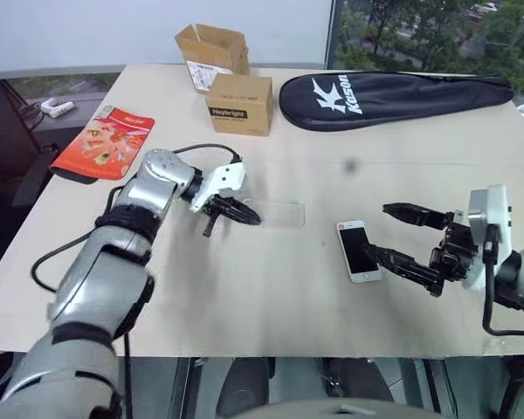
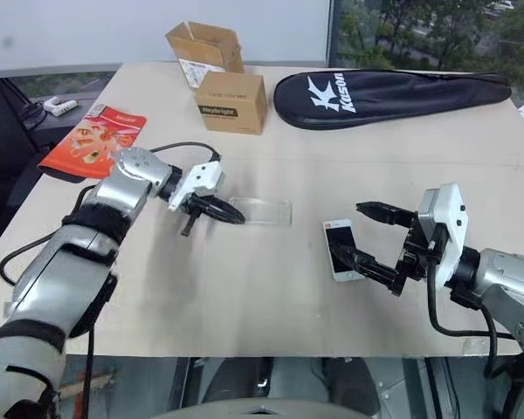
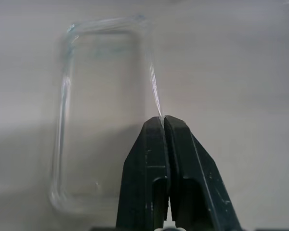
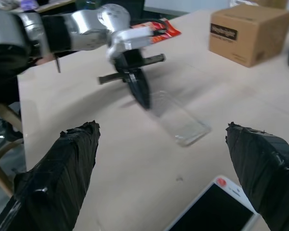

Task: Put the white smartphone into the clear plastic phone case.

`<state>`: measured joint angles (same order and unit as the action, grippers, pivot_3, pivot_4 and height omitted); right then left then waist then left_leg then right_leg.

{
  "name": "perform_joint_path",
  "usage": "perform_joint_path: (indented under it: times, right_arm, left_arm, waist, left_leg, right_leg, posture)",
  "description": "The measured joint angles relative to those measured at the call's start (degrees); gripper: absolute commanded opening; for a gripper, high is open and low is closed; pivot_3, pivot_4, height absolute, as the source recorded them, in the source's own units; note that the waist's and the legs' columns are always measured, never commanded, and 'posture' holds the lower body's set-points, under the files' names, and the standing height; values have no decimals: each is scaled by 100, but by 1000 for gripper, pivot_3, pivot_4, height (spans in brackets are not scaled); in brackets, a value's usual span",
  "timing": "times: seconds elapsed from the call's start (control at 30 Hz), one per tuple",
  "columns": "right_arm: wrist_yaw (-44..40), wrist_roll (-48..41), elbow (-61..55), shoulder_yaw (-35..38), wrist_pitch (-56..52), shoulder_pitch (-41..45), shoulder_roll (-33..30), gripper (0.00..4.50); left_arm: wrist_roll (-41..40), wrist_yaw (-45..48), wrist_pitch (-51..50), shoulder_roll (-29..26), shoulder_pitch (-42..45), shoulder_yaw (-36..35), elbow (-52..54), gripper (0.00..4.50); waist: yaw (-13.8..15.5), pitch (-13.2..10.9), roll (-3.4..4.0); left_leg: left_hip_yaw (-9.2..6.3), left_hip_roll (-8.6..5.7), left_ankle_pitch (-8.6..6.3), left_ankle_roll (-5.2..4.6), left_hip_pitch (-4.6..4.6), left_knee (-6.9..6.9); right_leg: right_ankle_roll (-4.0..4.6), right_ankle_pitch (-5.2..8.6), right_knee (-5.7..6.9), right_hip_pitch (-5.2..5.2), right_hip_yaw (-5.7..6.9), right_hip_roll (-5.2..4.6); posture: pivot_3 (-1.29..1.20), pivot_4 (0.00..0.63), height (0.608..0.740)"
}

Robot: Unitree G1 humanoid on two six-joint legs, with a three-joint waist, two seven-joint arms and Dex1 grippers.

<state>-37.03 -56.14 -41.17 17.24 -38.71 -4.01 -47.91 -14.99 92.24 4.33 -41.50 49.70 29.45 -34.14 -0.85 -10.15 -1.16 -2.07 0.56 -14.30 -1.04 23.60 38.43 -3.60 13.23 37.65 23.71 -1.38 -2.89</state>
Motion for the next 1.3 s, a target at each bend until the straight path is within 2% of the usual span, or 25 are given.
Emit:
perform_joint_path:
  times: [0.1,0.17,0.27,0.4,0.57,0.73,0.77,0.8,0.9,1.03,1.07,1.17,1.3]
  right_arm:
    - [31,118,26,-16,-15,1,-6,4500]
    - [70,201,108,-71,-31,76,-7,4500]
    - [49,420,112,-174,-73,42,-67,4500]
    - [120,629,92,-302,-125,-36,-73,4500]
    - [357,994,33,-489,-206,-99,-68,4500]
    - [869,1224,-116,-757,-515,-90,103,4500]
    - [961,1293,-188,-783,-568,-141,129,4500]
    - [1033,1338,-245,-798,-613,-229,137,4500]
    - [1244,1581,-322,-875,-650,-463,202,4500]
    - [1642,1881,-389,-1203,-756,-544,556,4500]
    - [1723,1945,-420,-1273,-779,-537,605,4500]
    - [2033,2219,-575,-1564,-927,-473,729,4500]
    - [2447,2565,-714,-1815,-1204,-474,909,4500]
  left_arm:
    - [-21,-68,-335,3,-468,-10,812,42]
    - [-87,-460,-1145,58,-1065,-69,2215,42]
    - [28,-978,-1685,137,-1351,-165,3156,42]
    - [148,-1516,-2320,370,-1635,-178,3756,42]
    - [253,-1803,-2816,386,-1873,-180,4101,42]
    - [260,-1755,-3163,113,-2014,-197,4356,42]
    - [257,-1761,-3259,26,-2075,-211,4427,582]
    - [253,-1763,-3346,-50,-2127,-228,4486,894]
    - [184,-1770,-3537,-181,-2299,-335,4769,2283]
    - [128,-1950,-3737,-118,-2381,-438,4921,4208]
    - [131,-1995,-3740,-89,-2382,-442,4920,4431]
    - [123,-2101,-3651,-13,-2384,-534,4911,4431]
    - [-160,-1980,-3464,-131,-2499,-1012,4913,4431]
  waist:
    - [9,0,0]
    - [37,0,0]
    - [48,3,3]
    - [32,2,3]
    - [15,3,3]
    - [17,3,3]
    - [18,3,4]
    - [19,3,4]
    - [31,3,4]
    - [26,4,4]
    - [25,4,4]
    - [24,4,4]
    - [5,4,4]
  left_leg:
    - [7,-6,0,0,3,5]
    - [9,-7,0,0,5,17]
    - [12,-13,0,0,-1,18]
    - [11,-13,0,0,0,17]
    - [10,-12,0,0,-2,16]
    - [12,-12,0,0,-2,16]
    - [12,-12,0,0,-1,15]
    - [10,-12,0,0,-1,15]
    - [12,-12,0,0,0,15]
    - [13,-12,0,0,-1,15]
    - [13,-12,0,0,-2,15]
    - [12,-12,0,0,-1,15]
    - [13,-9,0,0,-1,12]
  right_leg:
    - [0,0,0,1,3,1]
    - [1,0,8,-2,13,1]
    - [0,0,10,-7,12,2]
    - [0,0,10,-6,13,4]
    - [0,1,10,-6,13,6]
    - [1,1,8,-6,12,5]
    - [1,1,8,-5,12,5]
    - [1,1,8,-5,13,5]
    - [1,2,4,-6,13,3]
    - [1,2,5,-6,11,4]
    - [1,2,5,-6,11,5]
    - [1,2,4,-5,12,5]
    - [2,2,4,-3,12,6]
  posture:
    - [0,150,740]
    - [0,150,740]
    - [0,150,740]
    - [0,150,740]
    - [0,150,740]
    - [0,150,740]
    - [0,150,740]
    - [0,150,740]
    - [0,150,740]
    - [0,150,740]
    - [0,150,740]
    - [0,150,740]
    - [0,150,740]
